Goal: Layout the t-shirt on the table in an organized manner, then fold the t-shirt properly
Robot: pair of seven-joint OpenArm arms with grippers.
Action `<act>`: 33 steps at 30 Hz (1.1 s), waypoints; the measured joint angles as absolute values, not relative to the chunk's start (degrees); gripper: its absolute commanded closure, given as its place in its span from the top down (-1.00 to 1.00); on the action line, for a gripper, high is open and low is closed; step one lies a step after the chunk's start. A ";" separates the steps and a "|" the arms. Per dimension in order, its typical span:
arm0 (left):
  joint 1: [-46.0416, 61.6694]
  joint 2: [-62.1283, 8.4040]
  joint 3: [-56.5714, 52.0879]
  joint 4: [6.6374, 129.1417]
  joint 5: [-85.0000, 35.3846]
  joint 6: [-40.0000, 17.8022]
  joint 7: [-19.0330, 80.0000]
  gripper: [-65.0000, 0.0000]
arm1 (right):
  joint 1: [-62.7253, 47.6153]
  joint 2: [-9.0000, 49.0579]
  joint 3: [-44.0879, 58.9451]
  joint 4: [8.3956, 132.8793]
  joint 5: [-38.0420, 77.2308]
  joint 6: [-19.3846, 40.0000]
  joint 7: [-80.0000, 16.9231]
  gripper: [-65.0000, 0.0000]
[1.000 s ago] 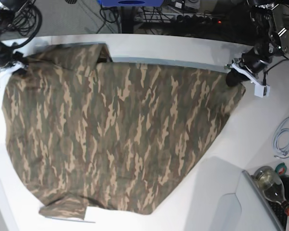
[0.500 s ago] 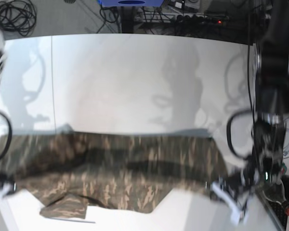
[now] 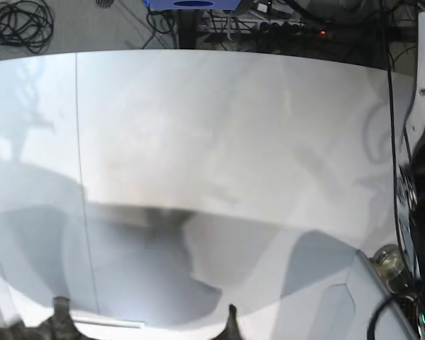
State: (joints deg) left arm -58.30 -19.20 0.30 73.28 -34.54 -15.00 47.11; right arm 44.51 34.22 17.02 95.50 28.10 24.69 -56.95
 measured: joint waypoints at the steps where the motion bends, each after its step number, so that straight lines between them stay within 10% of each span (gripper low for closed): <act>1: -53.15 -19.62 -1.39 75.37 -35.11 -15.22 46.74 -1.00 | 39.38 33.47 18.96 96.62 27.99 24.71 -57.56 -0.99; 13: -3.40 -19.68 -3.33 77.45 -33.10 -14.96 30.89 -1.00 | -0.30 14.57 28.32 82.65 25.87 24.43 -42.02 -0.99; 33: 5.08 -21.26 -0.75 67.85 -29.80 -14.98 21.58 -1.00 | -6.55 14.09 28.38 66.37 26.57 24.45 -35.46 -0.94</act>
State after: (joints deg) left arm 5.08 -21.26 -0.75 67.85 -29.80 -14.98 21.58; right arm -6.55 14.09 28.38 66.37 26.57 24.45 -35.46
